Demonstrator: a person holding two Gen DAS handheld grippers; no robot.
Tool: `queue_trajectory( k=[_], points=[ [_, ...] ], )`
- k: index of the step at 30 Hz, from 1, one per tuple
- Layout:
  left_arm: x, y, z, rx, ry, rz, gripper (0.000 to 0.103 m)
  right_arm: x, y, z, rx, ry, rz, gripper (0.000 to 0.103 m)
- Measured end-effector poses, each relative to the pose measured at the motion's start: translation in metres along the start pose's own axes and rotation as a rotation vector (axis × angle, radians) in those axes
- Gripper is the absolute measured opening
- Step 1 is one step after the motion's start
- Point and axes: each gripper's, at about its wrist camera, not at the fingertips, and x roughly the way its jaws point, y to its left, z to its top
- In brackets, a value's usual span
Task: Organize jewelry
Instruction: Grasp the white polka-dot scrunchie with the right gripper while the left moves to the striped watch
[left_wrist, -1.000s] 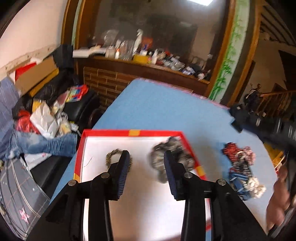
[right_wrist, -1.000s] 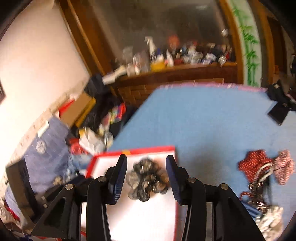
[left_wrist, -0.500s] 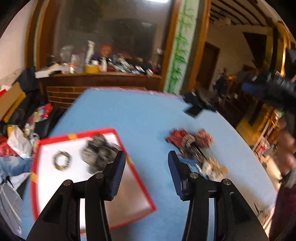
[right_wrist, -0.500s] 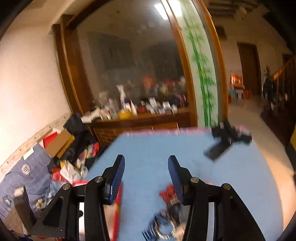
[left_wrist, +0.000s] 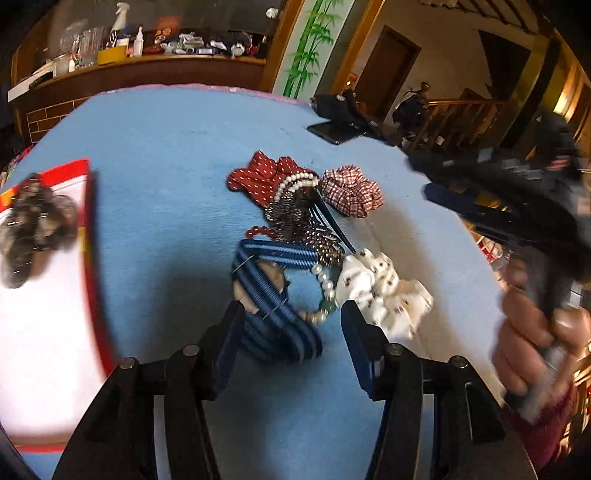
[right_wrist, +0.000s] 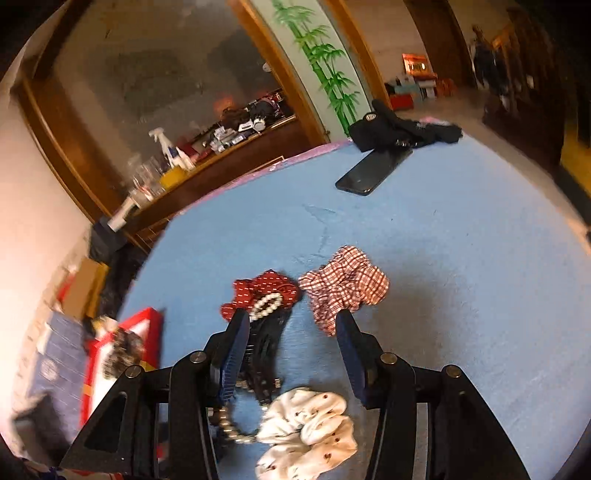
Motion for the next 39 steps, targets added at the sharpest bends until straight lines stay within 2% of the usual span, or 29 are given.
queue_trajectory(
  k=[2,5,6,7,8,9,12,15,18,20,22,24,28,31,34,35,36,37,39],
  points=[
    [0.020,-0.005,0.003,0.005,0.025,0.041,0.052,-0.005,-0.003,0.001,0.026,-0.005,-0.004,0.052],
    [0.036,-0.005,0.010,0.035,0.004,0.151,0.054,-0.008,-0.009,0.003,0.042,-0.010,-0.033,0.052],
    [0.041,-0.001,0.012,0.031,0.012,0.152,0.054,-0.007,-0.011,0.004,0.053,-0.007,-0.036,0.052],
    [0.042,0.001,0.013,0.035,-0.011,0.154,0.052,-0.006,-0.014,0.005,0.066,-0.003,-0.032,0.052],
    [0.043,0.003,0.013,0.043,-0.023,0.167,0.049,-0.005,-0.015,0.005,0.075,0.002,-0.031,0.052],
    [0.043,0.005,0.013,0.052,-0.038,0.177,0.040,-0.003,-0.017,0.005,0.081,0.008,-0.037,0.052],
    [0.036,0.021,0.013,-0.009,-0.058,0.101,0.040,0.004,-0.019,0.003,0.075,0.028,-0.062,0.052],
    [0.025,0.026,0.012,-0.007,-0.101,0.090,0.040,0.016,-0.021,0.001,0.076,0.095,-0.094,0.054],
    [0.004,0.024,0.014,0.028,-0.202,0.117,0.039,0.030,-0.028,-0.007,0.118,0.215,-0.118,0.059],
    [-0.011,0.026,0.016,0.039,-0.270,0.136,0.038,0.035,-0.033,-0.015,0.141,0.277,-0.100,0.059],
    [-0.017,0.028,0.019,0.035,-0.304,0.148,0.035,0.037,-0.027,-0.022,0.118,0.308,-0.095,0.060],
    [-0.017,0.033,0.021,0.025,-0.304,0.147,0.033,0.039,-0.015,-0.030,0.061,0.326,-0.119,0.062],
    [-0.018,0.037,0.023,0.024,-0.297,0.144,0.030,0.049,0.002,-0.049,-0.011,0.403,-0.099,0.065],
    [-0.004,0.039,0.025,0.017,-0.237,0.142,0.030,0.058,0.016,-0.062,-0.109,0.432,-0.139,0.068],
    [0.000,0.042,0.023,0.000,-0.200,0.118,0.032,0.060,0.022,-0.067,-0.157,0.420,-0.165,0.070],
    [0.003,0.041,0.023,0.000,-0.188,0.128,0.035,0.059,0.023,-0.068,-0.168,0.407,-0.170,0.066],
    [0.005,0.041,0.023,0.002,-0.175,0.128,0.039,0.059,0.024,-0.069,-0.181,0.390,-0.182,0.056],
    [0.006,0.040,0.022,0.004,-0.170,0.124,0.039,0.059,0.026,-0.070,-0.205,0.378,-0.207,0.026],
    [0.009,0.038,0.020,0.013,-0.148,0.118,0.042,0.058,0.025,-0.069,-0.201,0.364,-0.209,0.018]
  ],
)
